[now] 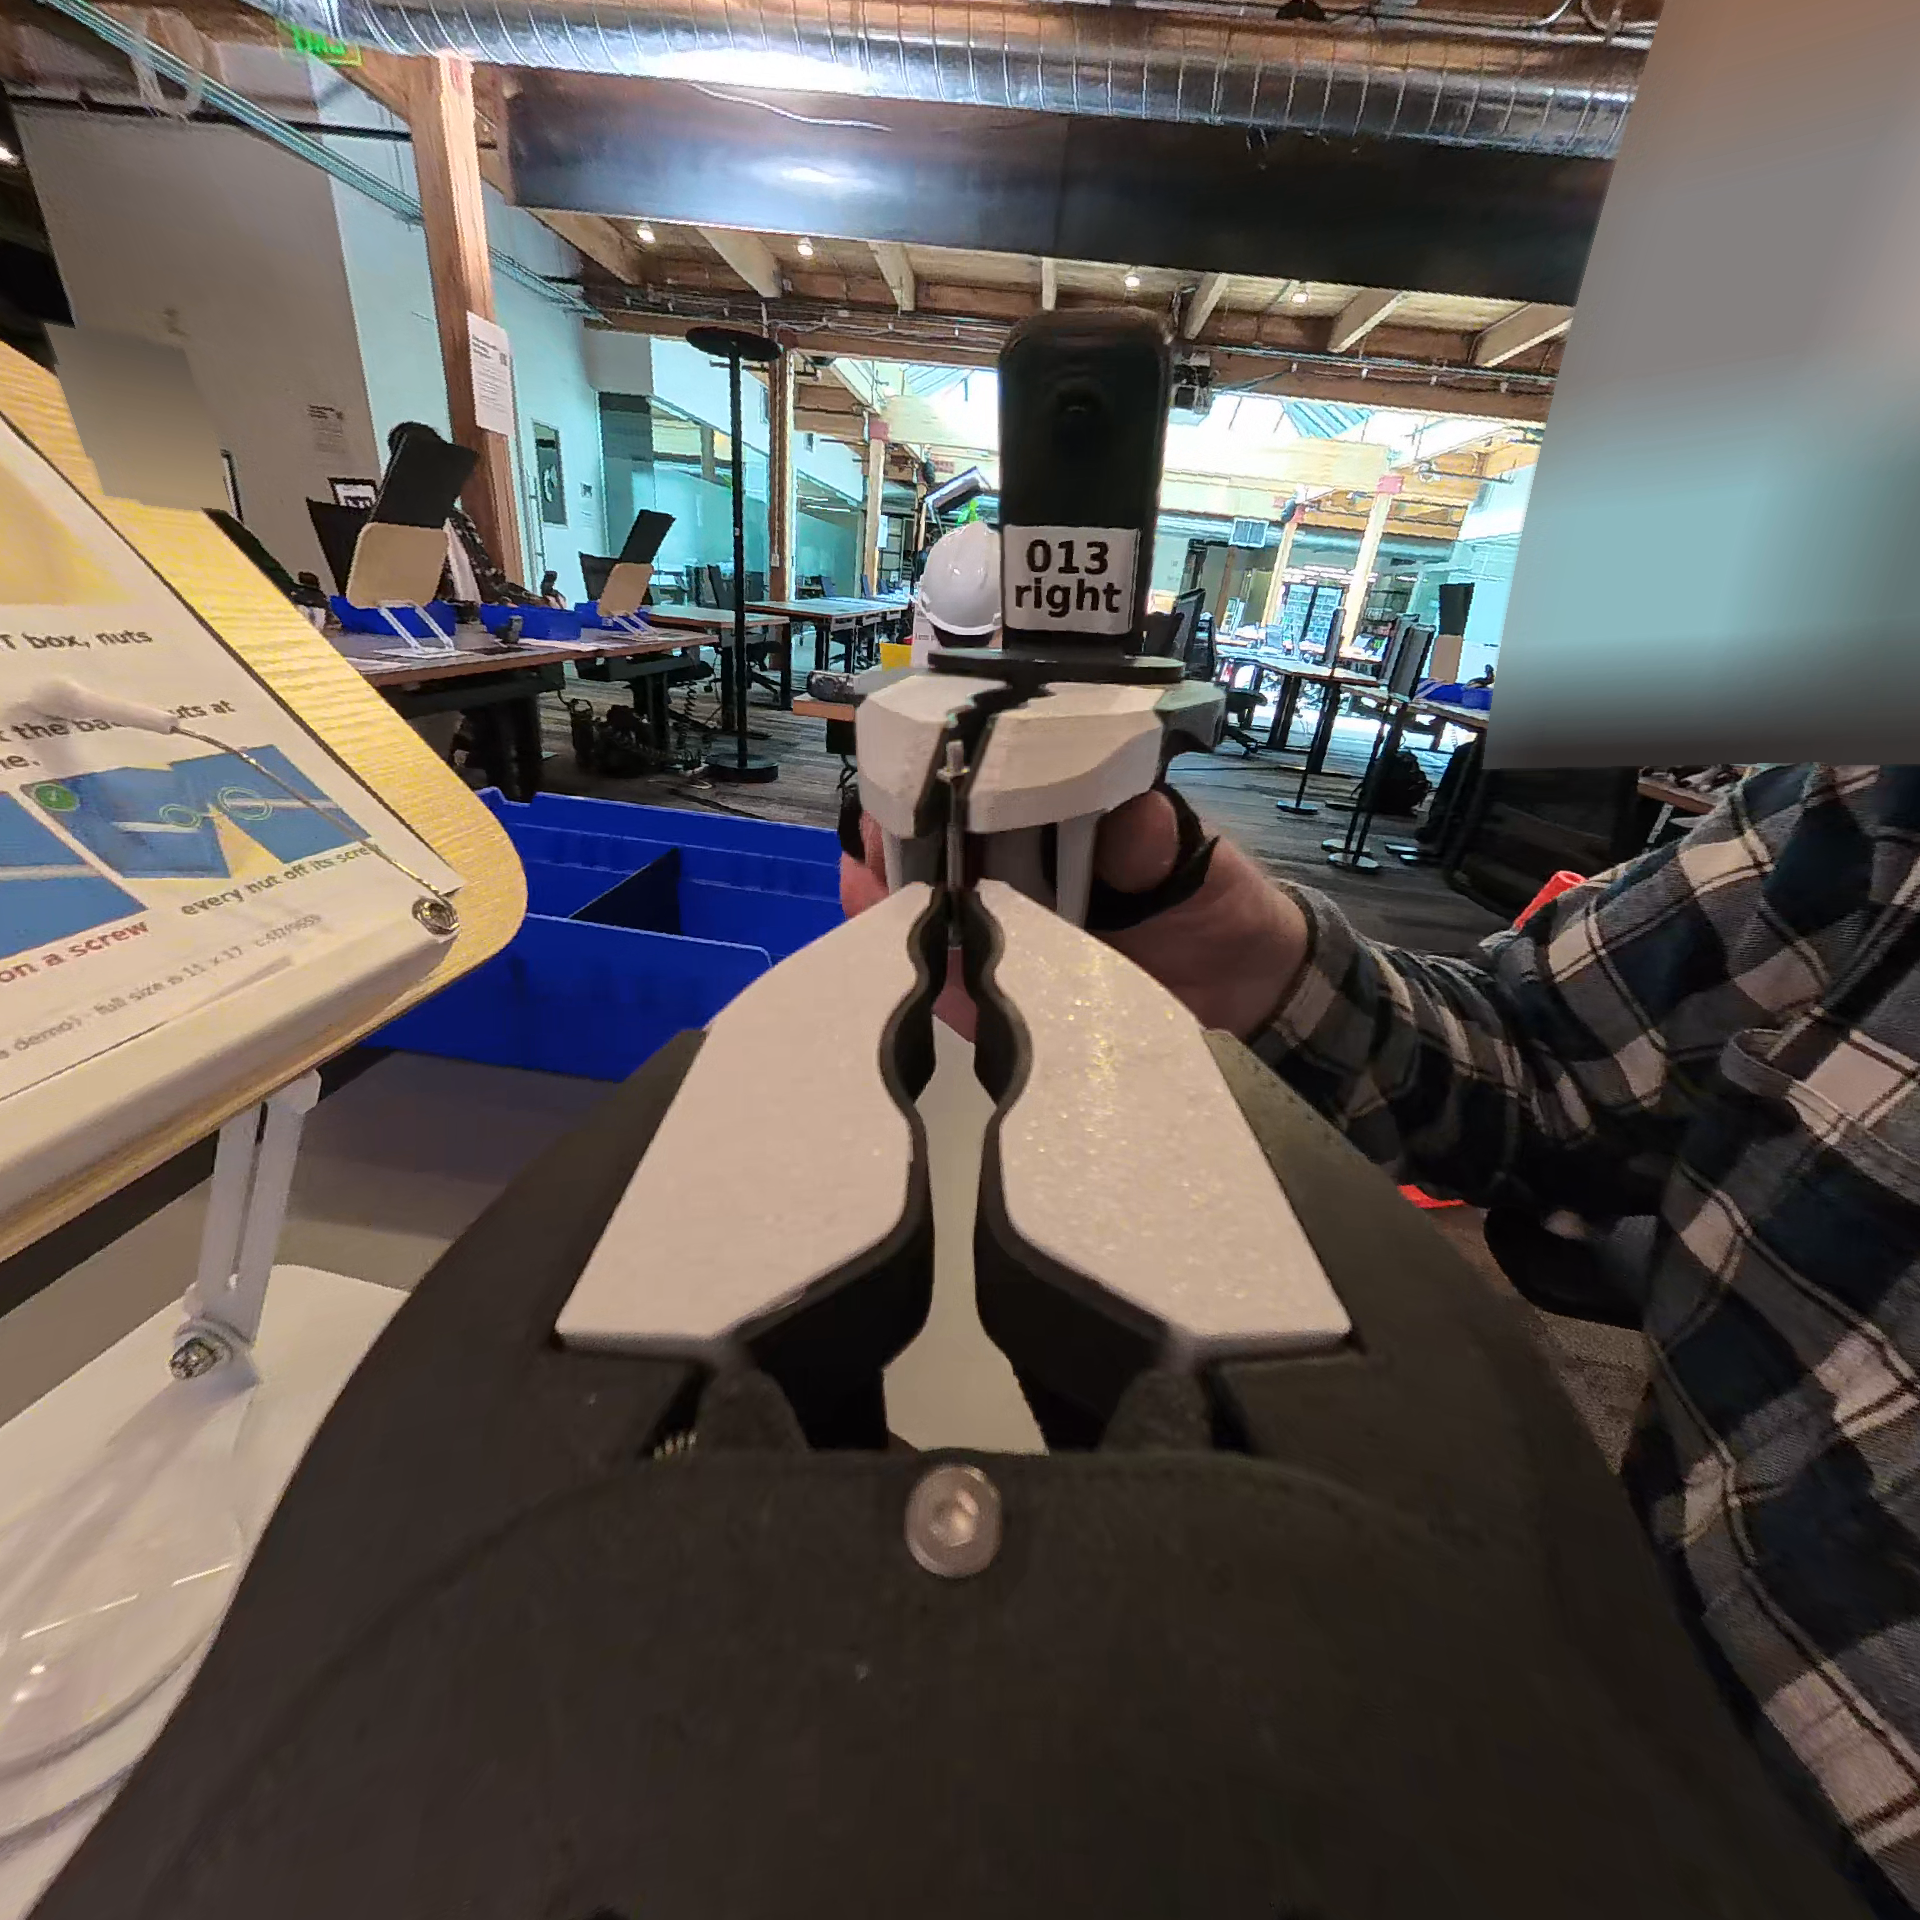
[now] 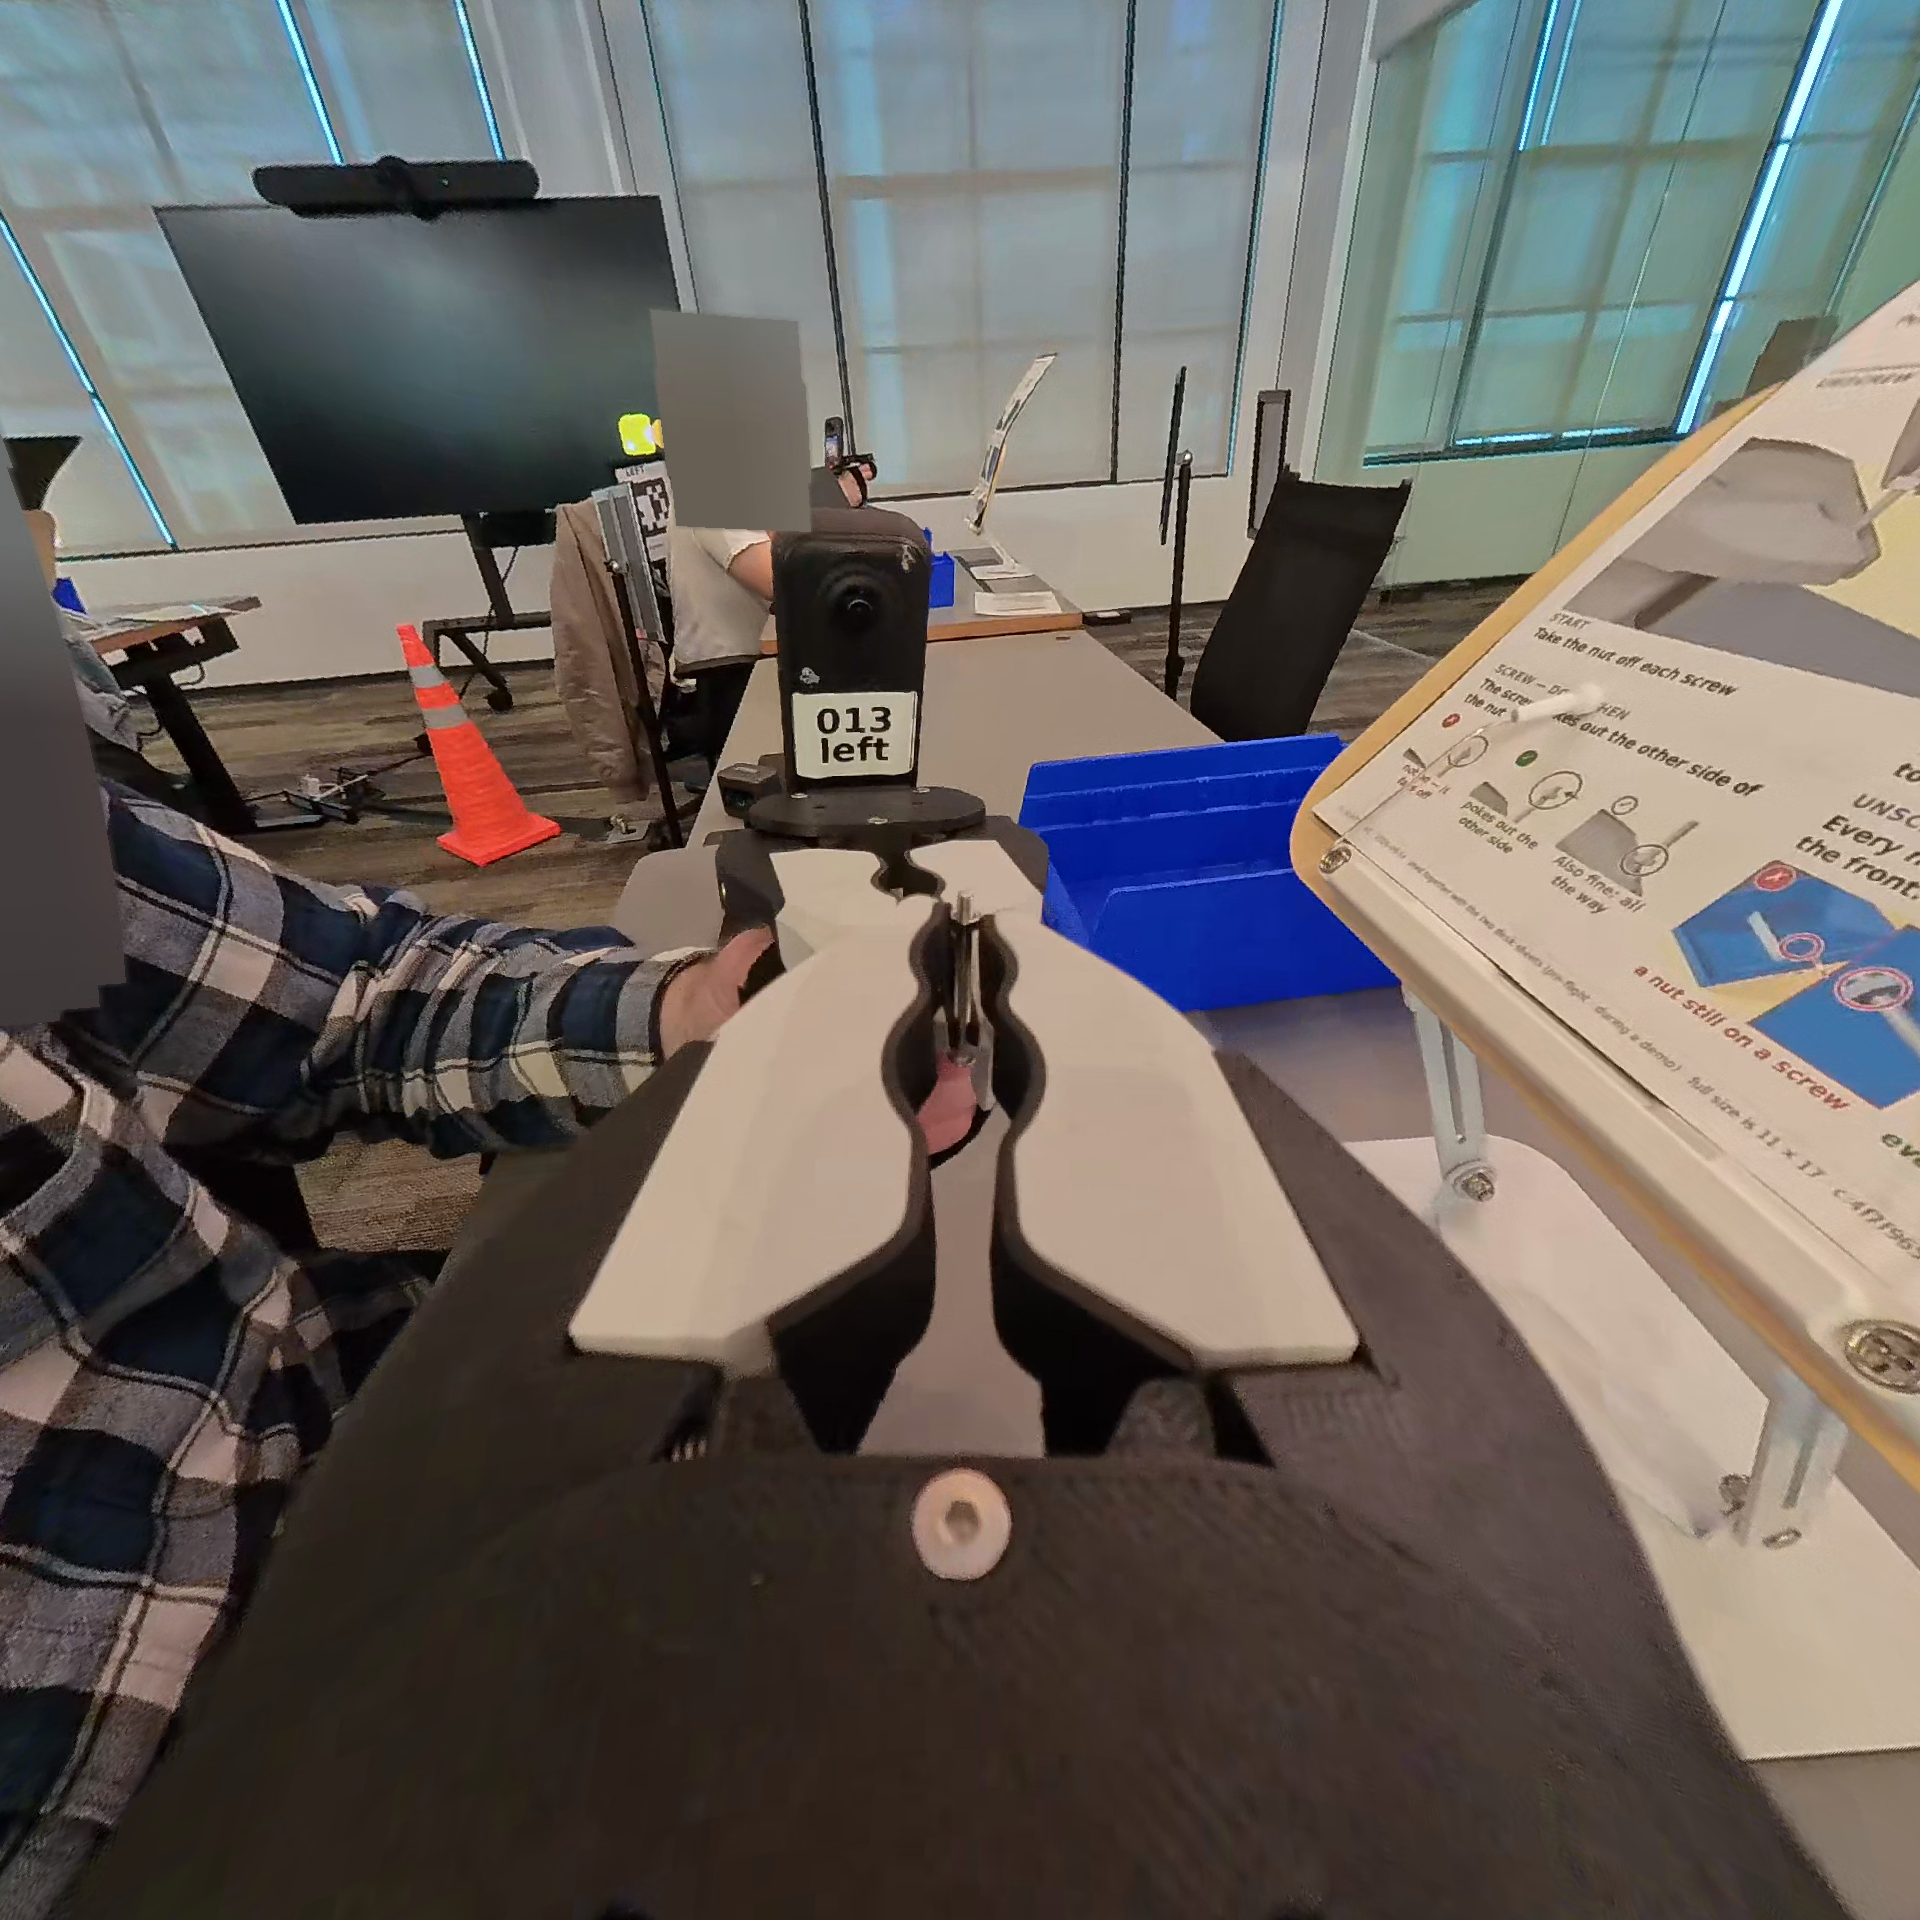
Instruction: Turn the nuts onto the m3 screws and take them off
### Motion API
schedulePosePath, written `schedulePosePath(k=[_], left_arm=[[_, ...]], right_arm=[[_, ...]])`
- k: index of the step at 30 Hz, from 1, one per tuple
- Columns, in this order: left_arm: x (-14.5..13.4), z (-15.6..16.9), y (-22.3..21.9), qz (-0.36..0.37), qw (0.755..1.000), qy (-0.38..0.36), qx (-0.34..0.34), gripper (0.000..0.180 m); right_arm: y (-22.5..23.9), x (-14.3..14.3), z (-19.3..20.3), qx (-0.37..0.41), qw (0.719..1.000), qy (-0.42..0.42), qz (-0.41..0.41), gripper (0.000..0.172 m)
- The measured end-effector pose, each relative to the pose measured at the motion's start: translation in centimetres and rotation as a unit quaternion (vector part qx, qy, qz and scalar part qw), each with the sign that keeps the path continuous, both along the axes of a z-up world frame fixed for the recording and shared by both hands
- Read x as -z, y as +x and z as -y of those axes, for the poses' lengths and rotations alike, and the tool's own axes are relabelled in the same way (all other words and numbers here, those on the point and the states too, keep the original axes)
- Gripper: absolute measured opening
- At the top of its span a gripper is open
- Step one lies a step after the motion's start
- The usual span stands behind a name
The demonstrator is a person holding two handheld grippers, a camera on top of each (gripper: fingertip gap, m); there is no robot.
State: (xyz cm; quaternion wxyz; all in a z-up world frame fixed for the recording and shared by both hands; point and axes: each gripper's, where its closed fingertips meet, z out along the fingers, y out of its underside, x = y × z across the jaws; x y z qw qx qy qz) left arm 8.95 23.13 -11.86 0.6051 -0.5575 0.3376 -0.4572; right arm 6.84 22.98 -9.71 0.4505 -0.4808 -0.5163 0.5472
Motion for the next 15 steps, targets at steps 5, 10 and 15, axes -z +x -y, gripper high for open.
schedulePosePath(k=[5, 10, 15], left_arm=[[0.1, -0.5, 0.2, 0.004, 1.0, -0.004, -0.003, 0.002], [0.3, -0.8, 0.6, -0.006, 1.0, 0.006, -0.006, 0.029], [0.6, -1.0, 1.5, -0.041, 0.999, 0.027, -0.016, 0.025]], right_arm=[[0.4, 0.2, -0.6, 0.003, 1.0, -0.013, 0.001, 0.005], [0.9, 0.0, -1.1, -0.01, 0.998, -0.056, -0.022, 0.004], [0.9, 0.3, -1.1, -0.013, 0.998, -0.058, -0.01, 0.005]])
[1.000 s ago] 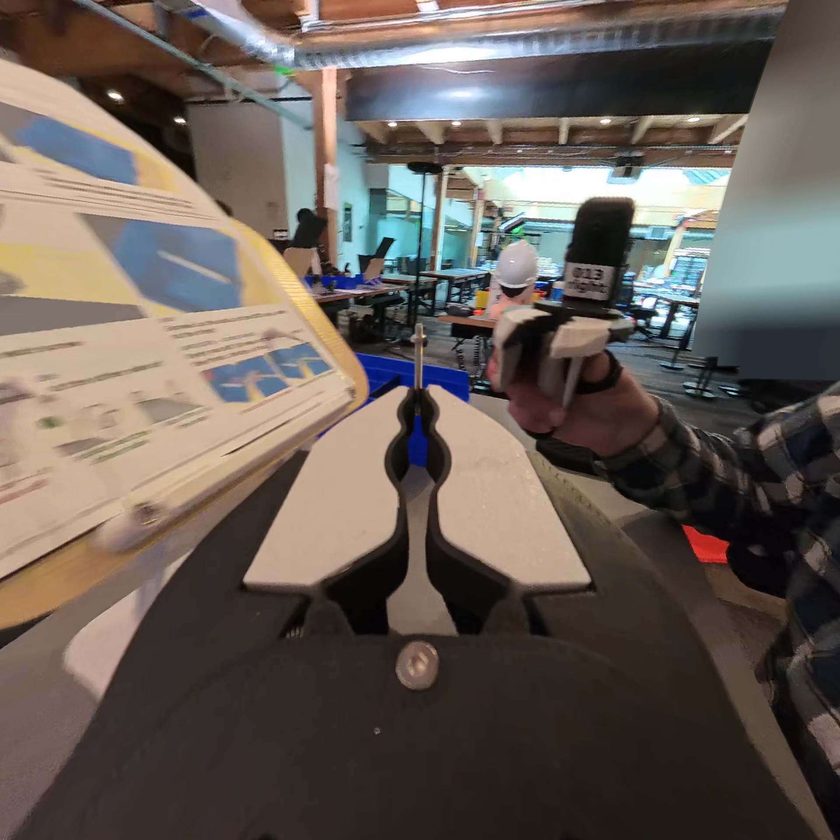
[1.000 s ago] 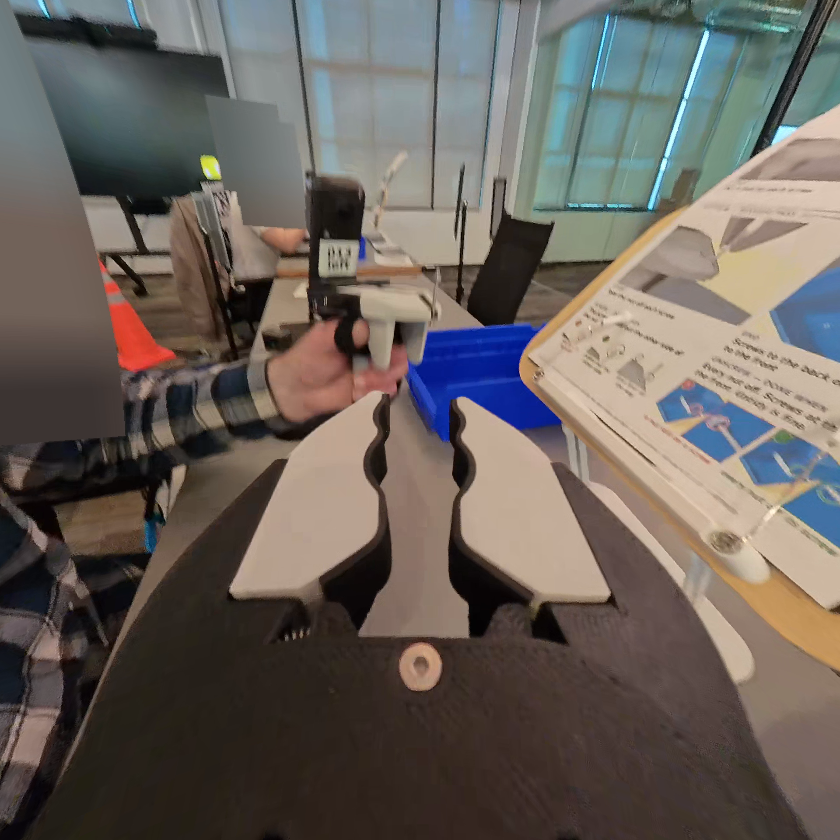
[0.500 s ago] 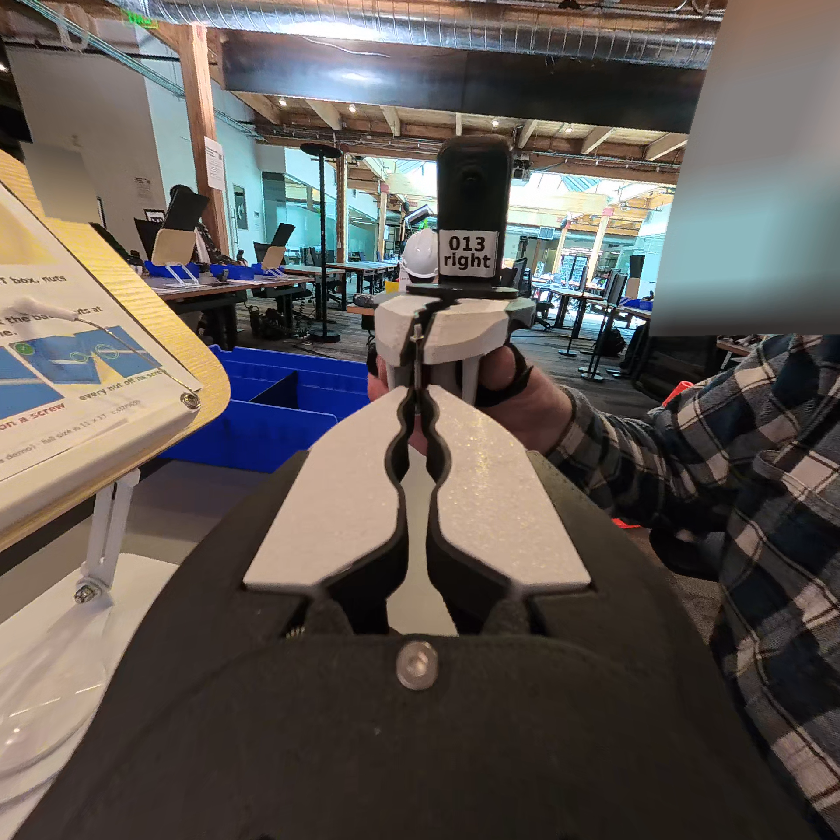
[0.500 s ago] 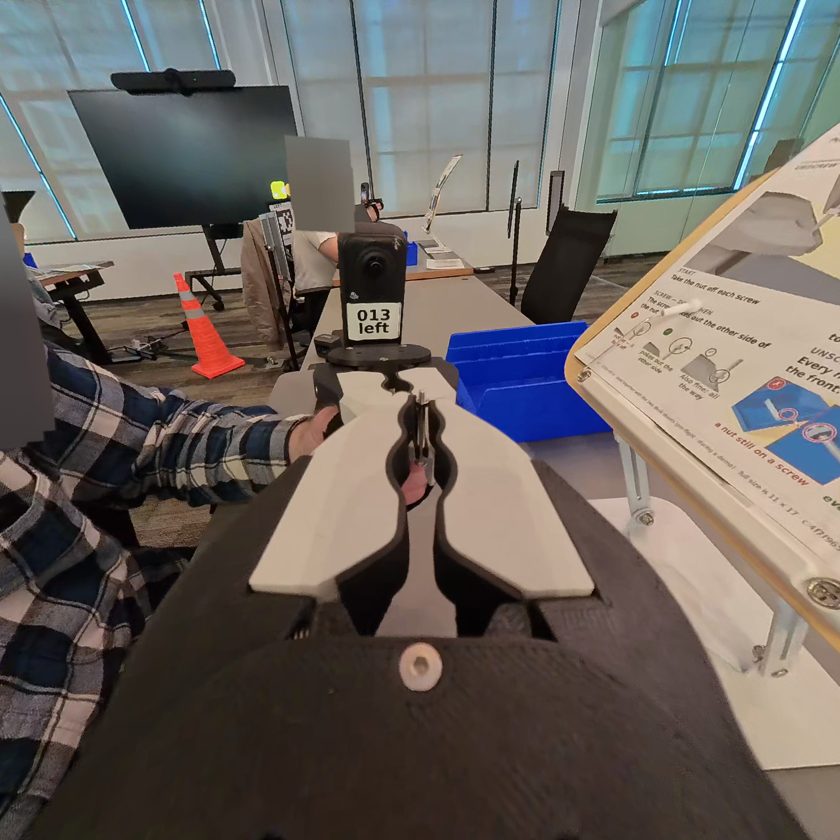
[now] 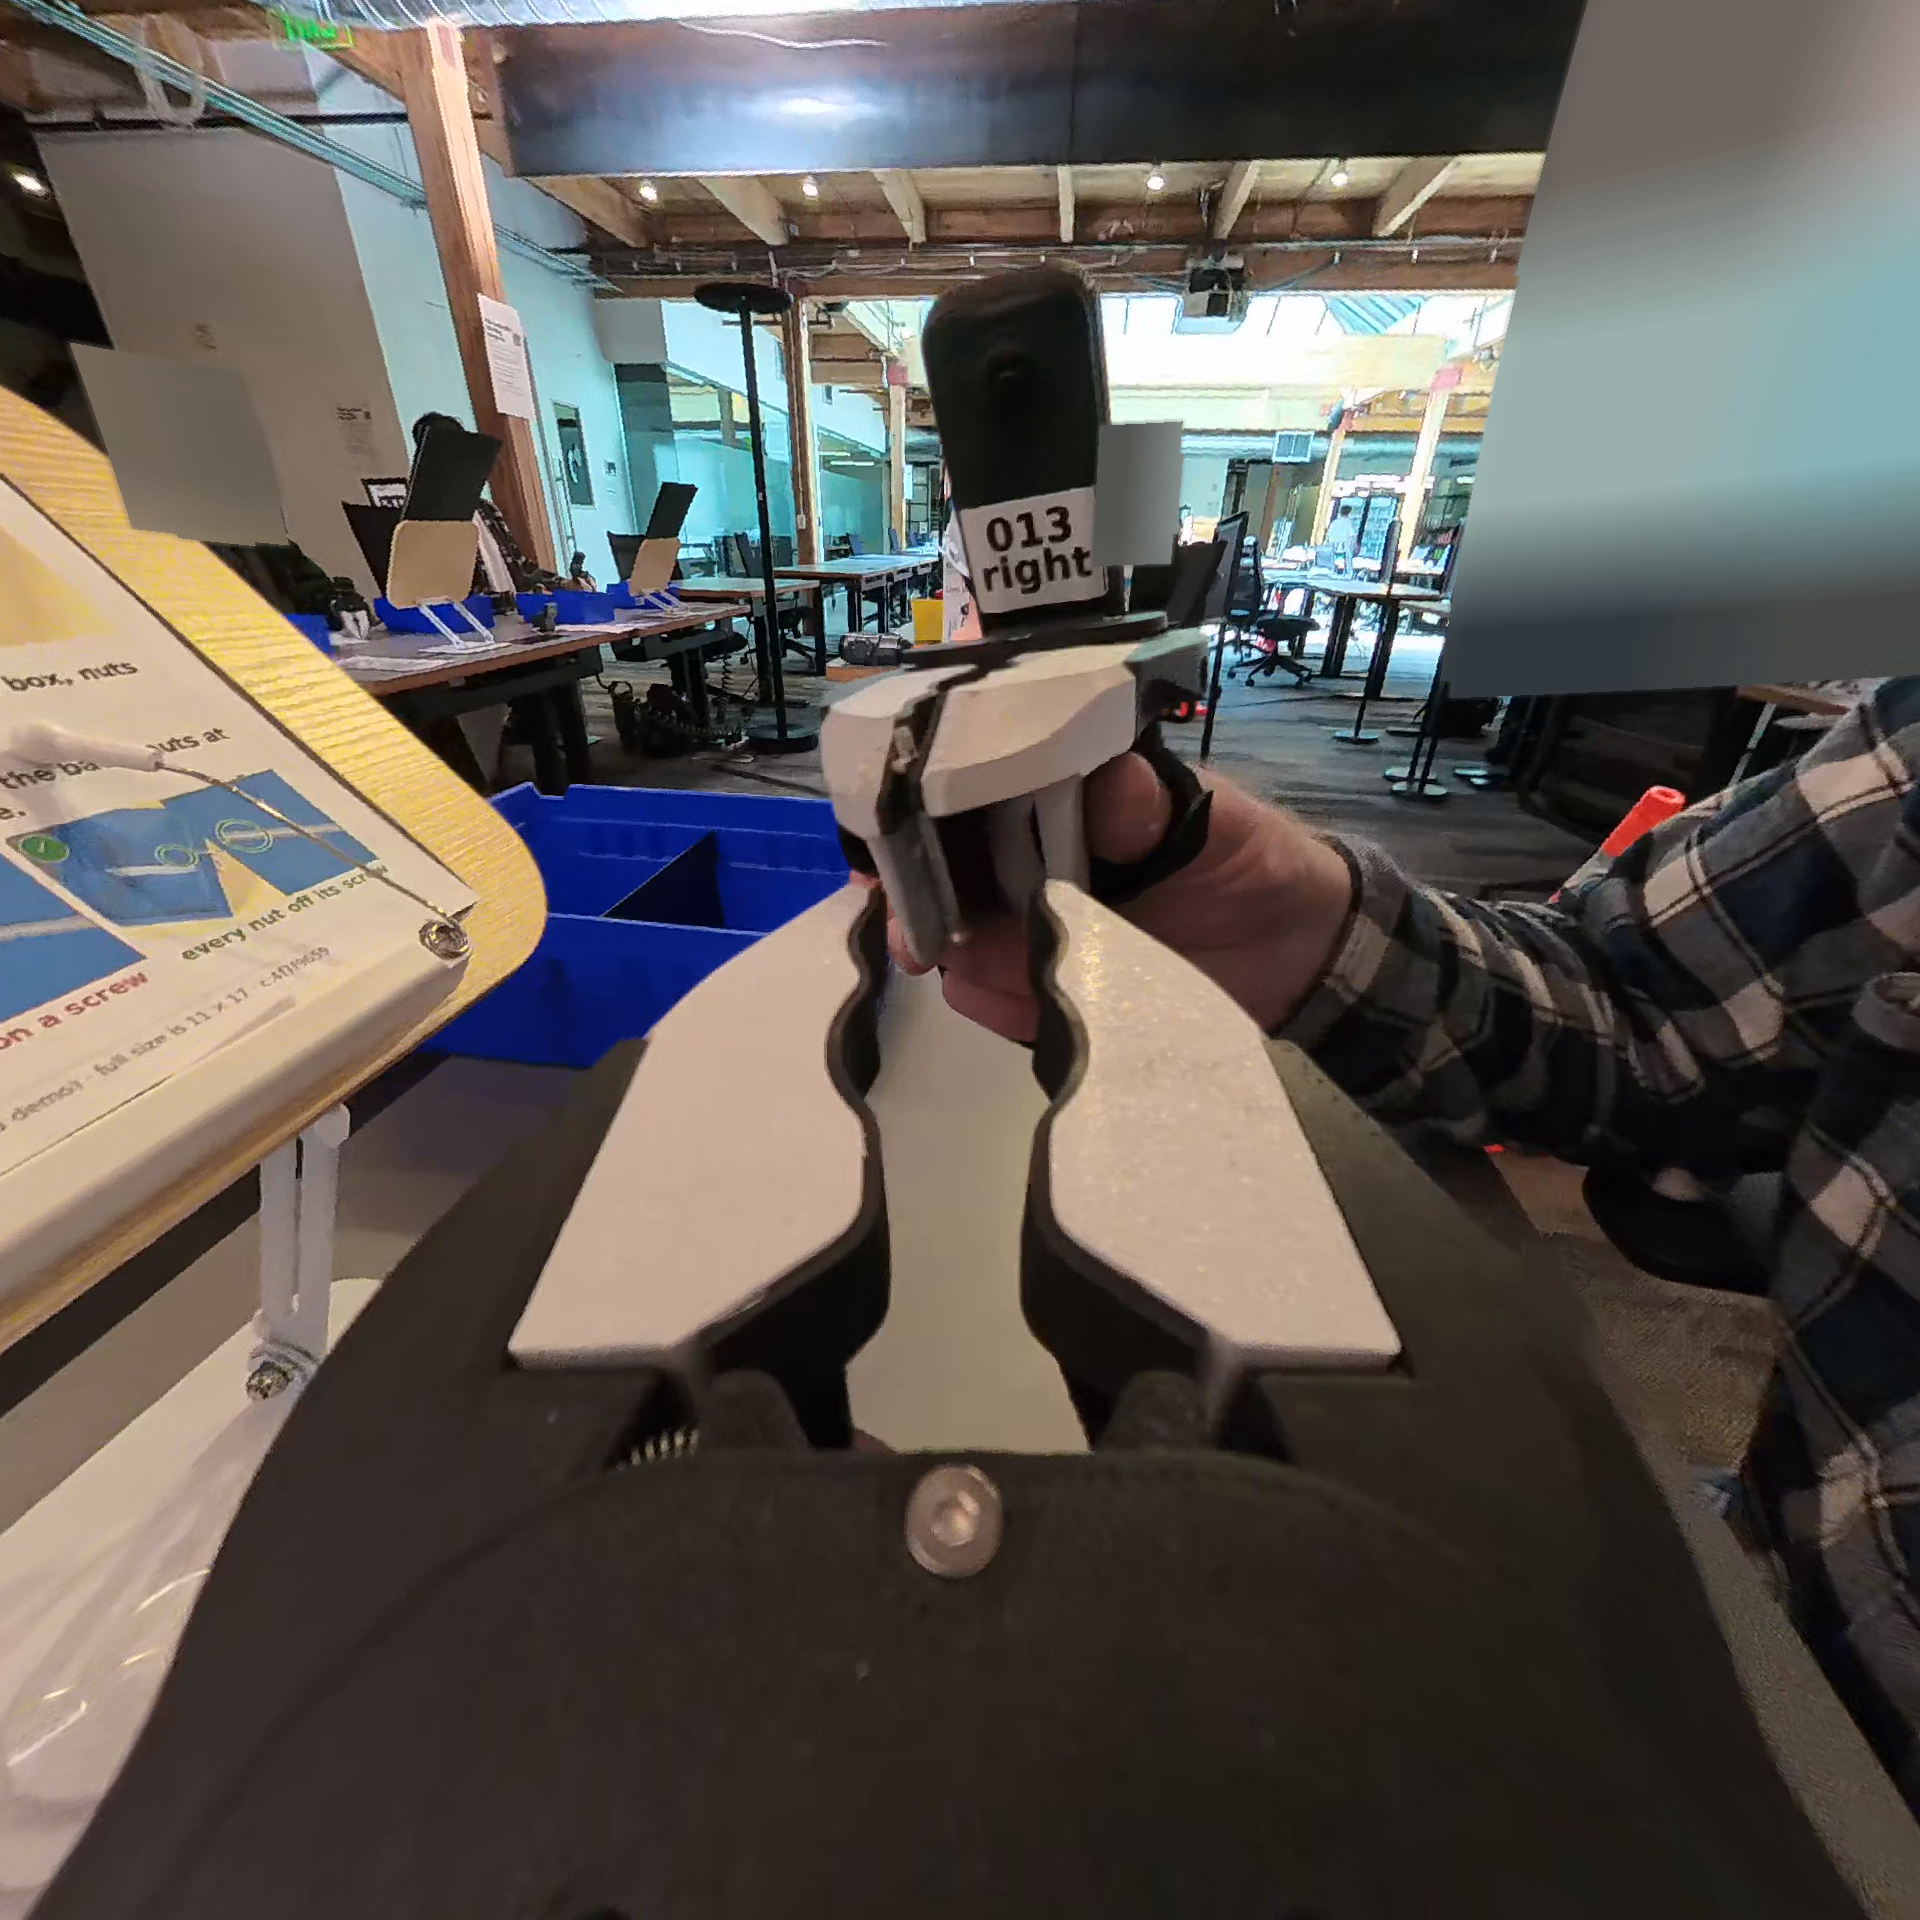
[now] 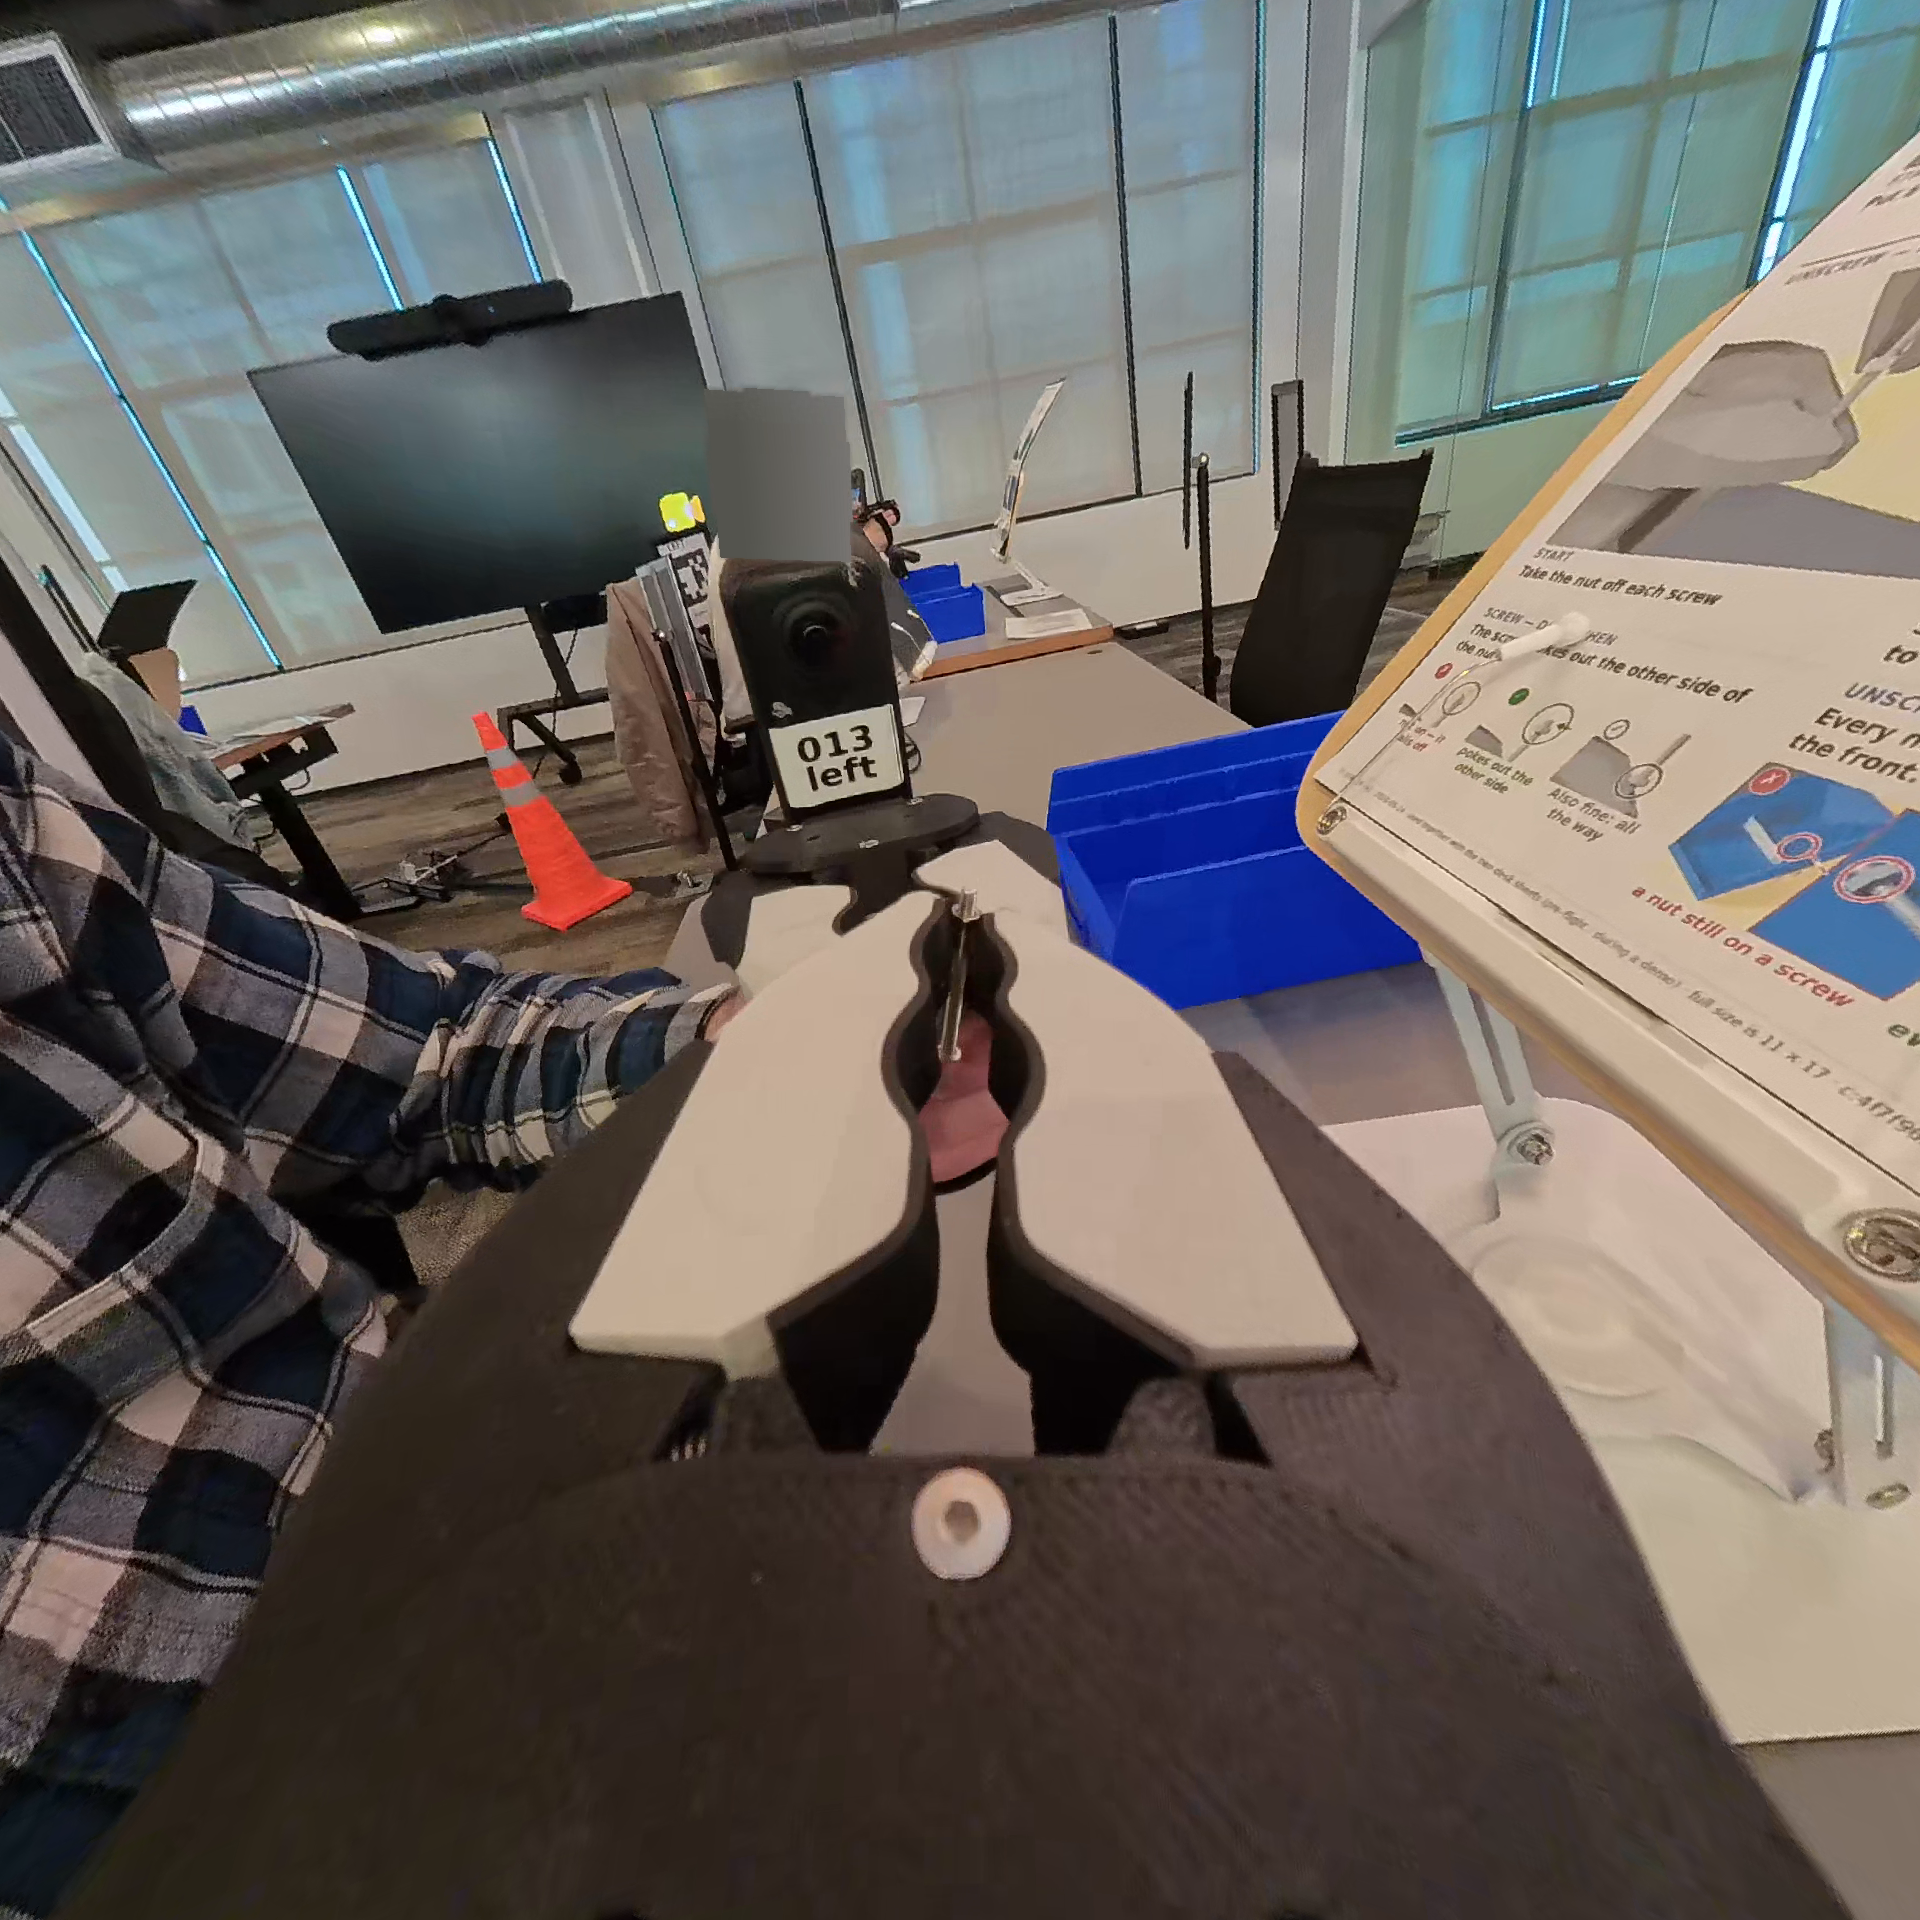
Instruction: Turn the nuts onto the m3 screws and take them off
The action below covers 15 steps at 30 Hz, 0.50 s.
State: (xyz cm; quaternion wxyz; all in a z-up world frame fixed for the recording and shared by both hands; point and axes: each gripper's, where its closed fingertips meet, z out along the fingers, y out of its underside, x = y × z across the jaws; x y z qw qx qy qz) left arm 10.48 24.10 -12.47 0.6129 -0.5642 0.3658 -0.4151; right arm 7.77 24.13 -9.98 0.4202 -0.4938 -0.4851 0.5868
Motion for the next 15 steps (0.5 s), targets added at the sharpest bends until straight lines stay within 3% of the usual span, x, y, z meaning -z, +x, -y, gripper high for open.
schedulePosePath(k=[5, 11, 15], left_arm=[[0.0, -0.2, 0.4, -0.007, 1.0, -0.002, 0.008, 0.003], [0.2, -0.3, 0.3, -0.004, 1.0, -0.006, 0.003, 0.002], [0.1, -0.4, 0.3, -0.007, 1.0, -0.004, 0.003, 0.002]], right_arm=[[0.0, 0.3, 0.5, -0.002, 1.0, 0.017, 0.012, 0.004], [0.1, 0.4, 0.4, 0.006, 1.0, 0.029, 0.008, 0.005], [0.1, 0.2, -0.5, 0.035, 0.998, 0.043, 0.006, 0.036]])
